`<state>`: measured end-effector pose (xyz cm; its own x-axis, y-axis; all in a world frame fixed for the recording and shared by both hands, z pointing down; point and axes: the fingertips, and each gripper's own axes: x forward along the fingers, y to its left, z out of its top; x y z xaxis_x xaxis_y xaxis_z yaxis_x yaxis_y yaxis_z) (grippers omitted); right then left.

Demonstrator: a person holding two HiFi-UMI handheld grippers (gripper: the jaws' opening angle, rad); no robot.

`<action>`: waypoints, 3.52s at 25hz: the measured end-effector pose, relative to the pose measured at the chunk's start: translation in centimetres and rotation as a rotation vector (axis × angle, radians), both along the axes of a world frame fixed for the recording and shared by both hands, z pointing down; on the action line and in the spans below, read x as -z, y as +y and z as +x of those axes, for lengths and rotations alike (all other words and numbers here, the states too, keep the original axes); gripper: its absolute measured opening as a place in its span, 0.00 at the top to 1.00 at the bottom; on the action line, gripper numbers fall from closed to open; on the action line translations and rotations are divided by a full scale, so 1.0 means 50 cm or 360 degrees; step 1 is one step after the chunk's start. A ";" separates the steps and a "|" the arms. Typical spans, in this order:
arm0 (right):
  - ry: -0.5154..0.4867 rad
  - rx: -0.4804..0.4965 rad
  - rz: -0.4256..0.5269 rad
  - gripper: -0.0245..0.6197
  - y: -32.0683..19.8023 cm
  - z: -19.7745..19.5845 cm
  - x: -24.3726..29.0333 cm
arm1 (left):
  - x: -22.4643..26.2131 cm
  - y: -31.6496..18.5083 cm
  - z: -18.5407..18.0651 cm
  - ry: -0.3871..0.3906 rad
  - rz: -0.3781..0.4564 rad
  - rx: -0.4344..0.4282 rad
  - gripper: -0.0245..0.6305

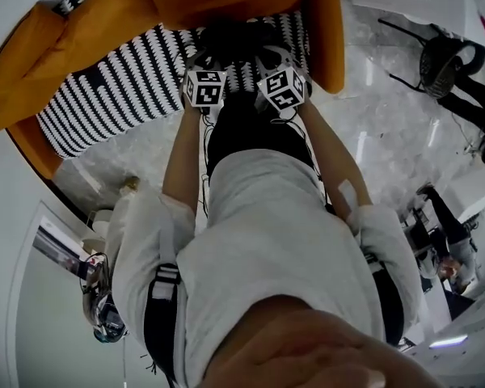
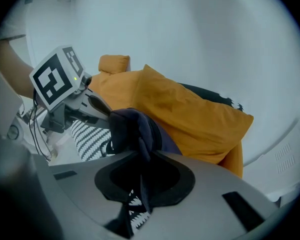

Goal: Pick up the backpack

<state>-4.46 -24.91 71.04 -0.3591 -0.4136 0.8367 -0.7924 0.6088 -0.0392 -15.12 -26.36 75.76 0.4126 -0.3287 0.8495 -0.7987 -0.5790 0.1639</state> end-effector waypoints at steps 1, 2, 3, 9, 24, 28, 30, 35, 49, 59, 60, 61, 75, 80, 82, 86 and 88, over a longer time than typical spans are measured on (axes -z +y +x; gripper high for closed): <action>-0.0001 0.0017 0.0003 0.85 0.007 0.002 0.003 | 0.003 0.005 0.002 0.0002 0.0005 0.0019 0.88; -0.0003 0.0033 0.0006 0.85 0.015 0.004 0.006 | 0.005 0.013 0.004 0.0002 0.0010 0.0029 0.88; -0.0006 0.0044 0.0007 0.85 0.024 0.007 0.008 | 0.007 0.024 0.005 -0.0001 0.0014 0.0033 0.88; -0.0025 0.0088 0.0027 0.85 0.077 -0.001 0.017 | 0.017 0.080 -0.009 -0.0021 0.0053 0.0052 0.88; -0.0144 0.0020 0.0139 0.85 0.182 -0.017 0.057 | 0.052 0.181 -0.037 0.0051 0.0177 0.0321 0.89; -0.0153 -0.0021 0.0160 0.85 0.199 -0.007 0.069 | 0.060 0.190 -0.032 0.0051 0.0183 0.0351 0.89; -0.0163 -0.0047 0.0167 0.86 0.202 -0.002 0.074 | 0.063 0.193 -0.034 0.0050 0.0188 0.0360 0.89; -0.0196 -0.0070 0.0195 0.86 0.200 -0.002 0.095 | 0.105 0.194 -0.030 0.0095 0.0178 0.0419 0.89; -0.0328 -0.0135 0.0294 0.86 0.201 -0.008 0.181 | 0.202 0.207 -0.044 0.0113 0.0253 0.0565 0.89; -0.0323 -0.0181 0.0455 0.86 0.181 0.026 0.264 | 0.284 0.206 -0.006 0.0164 0.0369 0.0643 0.89; -0.0327 -0.0187 0.0470 0.86 0.180 0.031 0.278 | 0.298 0.207 -0.001 0.0171 0.0380 0.0650 0.89; -0.0336 -0.0197 0.0485 0.86 0.181 0.035 0.293 | 0.314 0.208 0.004 0.0178 0.0395 0.0653 0.89; -0.0409 -0.0281 0.0698 0.86 0.232 0.092 0.467 | 0.505 0.246 0.057 0.0248 0.0614 0.0586 0.90; -0.0418 -0.0273 0.0814 0.86 0.265 0.099 0.536 | 0.560 0.283 0.066 0.0330 0.0723 0.0586 0.90; -0.0434 -0.0277 0.0848 0.86 0.282 0.108 0.560 | 0.586 0.302 0.071 0.0341 0.0776 0.0576 0.90; -0.0563 -0.0338 0.0902 0.86 0.318 0.133 0.627 | 0.664 0.340 0.091 0.0369 0.0891 0.0540 0.90; -0.0596 -0.0345 0.0954 0.86 0.341 0.135 0.663 | 0.702 0.364 0.092 0.0396 0.0950 0.0531 0.90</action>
<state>2.29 -7.86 37.88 -0.4347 -0.8552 0.2824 -0.8960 0.4422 -0.0403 -10.52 -8.14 40.66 0.3672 -0.8490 0.3800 -0.9285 -0.3588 0.0956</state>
